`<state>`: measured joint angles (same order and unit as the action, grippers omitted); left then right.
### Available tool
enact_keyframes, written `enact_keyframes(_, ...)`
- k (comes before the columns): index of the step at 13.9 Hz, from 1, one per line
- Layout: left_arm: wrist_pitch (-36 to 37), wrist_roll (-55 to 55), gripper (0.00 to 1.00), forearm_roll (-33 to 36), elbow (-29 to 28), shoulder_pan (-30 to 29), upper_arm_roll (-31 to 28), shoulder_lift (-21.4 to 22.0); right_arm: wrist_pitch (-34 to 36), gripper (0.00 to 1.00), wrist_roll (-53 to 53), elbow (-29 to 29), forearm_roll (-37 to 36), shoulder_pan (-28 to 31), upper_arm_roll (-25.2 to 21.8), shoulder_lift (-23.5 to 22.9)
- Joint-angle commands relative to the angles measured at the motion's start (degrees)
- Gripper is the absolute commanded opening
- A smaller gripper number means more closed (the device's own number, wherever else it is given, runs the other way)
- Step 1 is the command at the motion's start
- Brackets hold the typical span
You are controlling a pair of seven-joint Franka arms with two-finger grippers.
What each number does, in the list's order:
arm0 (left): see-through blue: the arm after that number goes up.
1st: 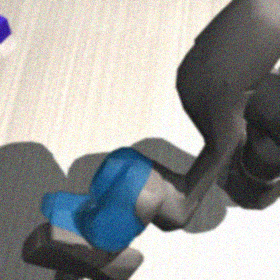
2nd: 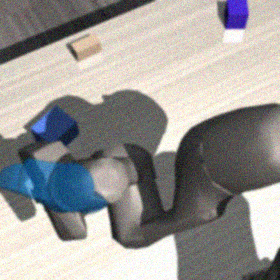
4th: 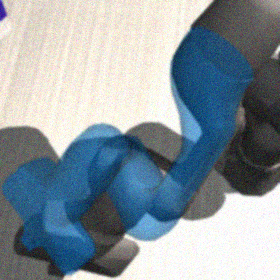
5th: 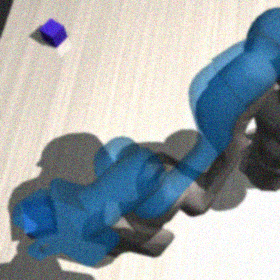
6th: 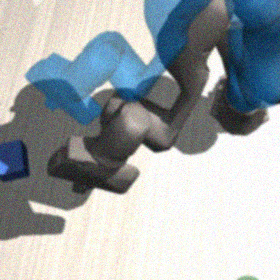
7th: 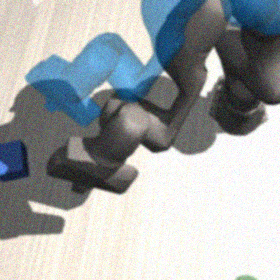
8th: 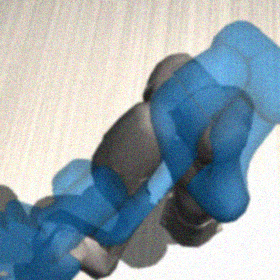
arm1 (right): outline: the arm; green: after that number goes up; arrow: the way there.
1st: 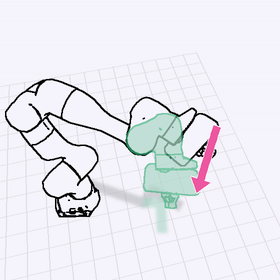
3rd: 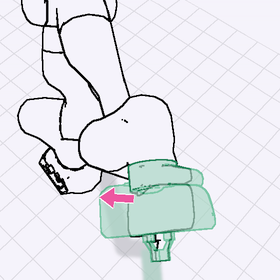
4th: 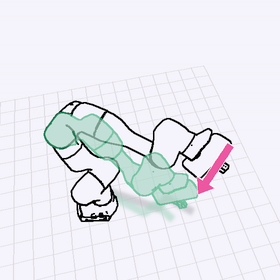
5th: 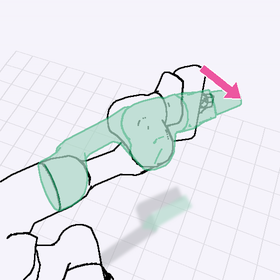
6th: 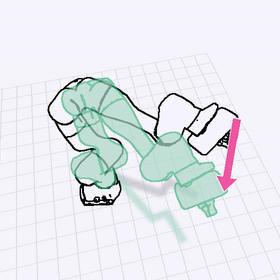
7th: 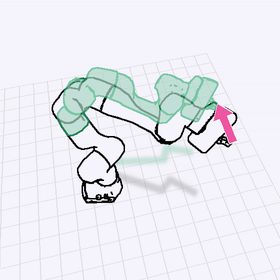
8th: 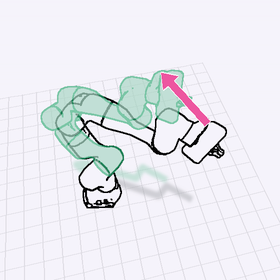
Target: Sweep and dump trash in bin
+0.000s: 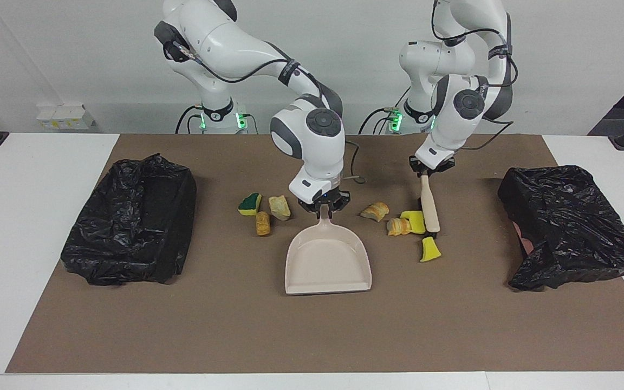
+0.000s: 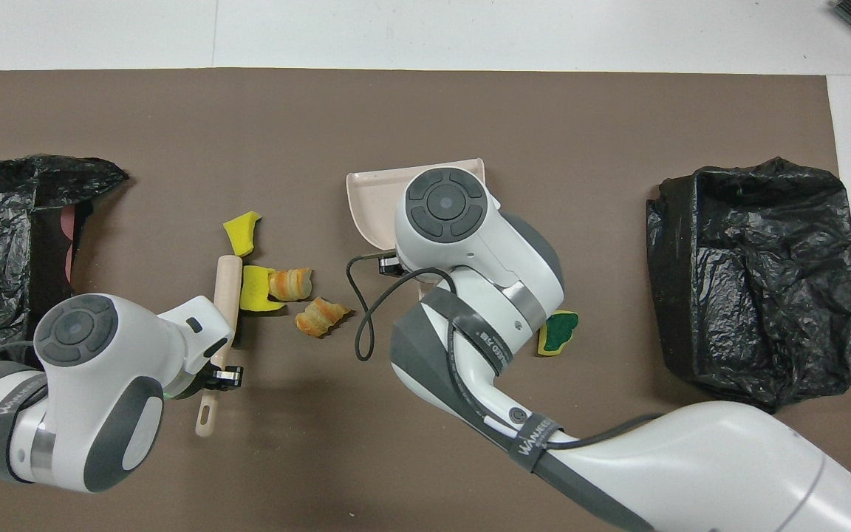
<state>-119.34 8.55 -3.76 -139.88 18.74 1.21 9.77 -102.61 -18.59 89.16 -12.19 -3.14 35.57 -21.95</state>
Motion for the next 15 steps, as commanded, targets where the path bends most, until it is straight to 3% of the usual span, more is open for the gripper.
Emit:
enact_keyframes(1, 1.6, -0.9, 0.00, -0.7, 2.5, 1.4, -0.9, -0.5, 2.4, 0.00, 17.5, 10.6, 4.2, 2.7, -0.1, 11.0)
enact_keyframes(4, 2.6, -1.3, 0.00, -0.5, 6.1, -0.2, -1.3, -1.2, -3.9, 0.00, 32.2, 21.4, 8.1, 2.8, -0.4, 17.4)
enact_keyframes(6, 2.9, -2.9, 0.00, 0.0, 7.4, -1.7, -1.4, -1.2, -5.0, 0.00, 42.7, 23.7, 12.6, 2.7, -2.0, 19.0)
enact_keyframes(9, 0.0, -6.6, 0.00, 1.1, 9.5, -5.4, -1.3, -3.2, -7.8, 0.00, 43.6, 26.2, 12.6, 2.1, -2.1, 17.9)
enact_keyframes(15, -3.0, -14.8, 0.00, 5.8, 19.6, -11.4, -1.3, -16.2, -18.8, 0.00, 39.0, 26.7, 12.2, -1.2, -1.8, 11.1)
